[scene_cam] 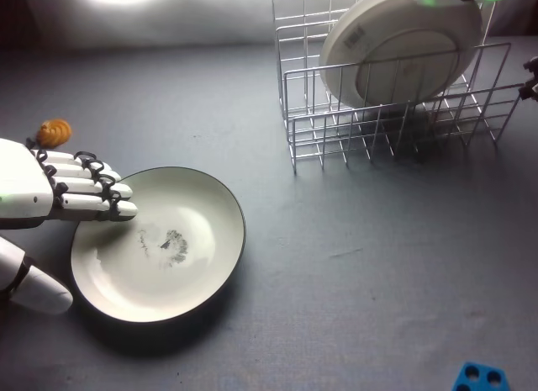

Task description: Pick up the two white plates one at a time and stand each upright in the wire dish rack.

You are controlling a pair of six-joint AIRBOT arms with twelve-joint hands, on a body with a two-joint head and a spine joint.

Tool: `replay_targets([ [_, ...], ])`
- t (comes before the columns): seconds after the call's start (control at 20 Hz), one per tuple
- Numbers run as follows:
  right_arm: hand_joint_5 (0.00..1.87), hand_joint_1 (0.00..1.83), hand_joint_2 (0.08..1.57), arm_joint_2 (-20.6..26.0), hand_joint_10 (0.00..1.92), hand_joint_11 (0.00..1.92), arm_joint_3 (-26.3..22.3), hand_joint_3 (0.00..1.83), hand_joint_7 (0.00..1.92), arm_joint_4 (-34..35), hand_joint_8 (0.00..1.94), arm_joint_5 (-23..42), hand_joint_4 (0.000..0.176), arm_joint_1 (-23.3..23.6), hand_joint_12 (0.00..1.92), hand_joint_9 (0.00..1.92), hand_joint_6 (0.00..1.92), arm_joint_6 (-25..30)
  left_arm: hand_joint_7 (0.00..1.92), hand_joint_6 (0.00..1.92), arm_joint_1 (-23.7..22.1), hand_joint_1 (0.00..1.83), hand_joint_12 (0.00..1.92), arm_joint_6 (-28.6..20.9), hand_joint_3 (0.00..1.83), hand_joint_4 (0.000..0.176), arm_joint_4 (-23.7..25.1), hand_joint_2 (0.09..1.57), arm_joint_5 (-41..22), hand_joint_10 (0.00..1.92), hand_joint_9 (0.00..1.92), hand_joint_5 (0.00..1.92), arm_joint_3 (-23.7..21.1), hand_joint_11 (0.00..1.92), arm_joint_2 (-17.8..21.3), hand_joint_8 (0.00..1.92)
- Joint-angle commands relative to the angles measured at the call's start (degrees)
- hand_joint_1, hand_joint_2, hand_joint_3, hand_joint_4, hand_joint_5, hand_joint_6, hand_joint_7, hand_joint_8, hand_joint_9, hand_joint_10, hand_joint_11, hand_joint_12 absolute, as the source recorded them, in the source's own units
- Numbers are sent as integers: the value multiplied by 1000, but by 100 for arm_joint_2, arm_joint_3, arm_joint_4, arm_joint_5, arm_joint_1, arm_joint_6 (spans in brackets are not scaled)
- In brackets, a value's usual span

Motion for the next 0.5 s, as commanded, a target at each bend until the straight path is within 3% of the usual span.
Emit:
replay_targets([
  [0.0,761,1088,1139,45,154,294,11,0,824,293,10,786,0,88,1332,745,69,-84,0,0,31,0,0,-56,0,0,-157,1038,-58,0,0,0,-5,0,-10,0],
  [0.3,776,1117,1119,26,170,289,11,0,840,957,14,1750,0,29,1363,748,66,-779,0,0,135,0,0,-272,0,0,-173,1037,75,0,0,0,-11,0,-38,0],
  [0.45,777,1100,1126,32,179,279,-128,0,842,953,10,2598,0,42,1369,740,56,-883,0,0,349,0,0,-327,0,0,-514,1038,97,0,0,0,-34,0,-58,0],
])
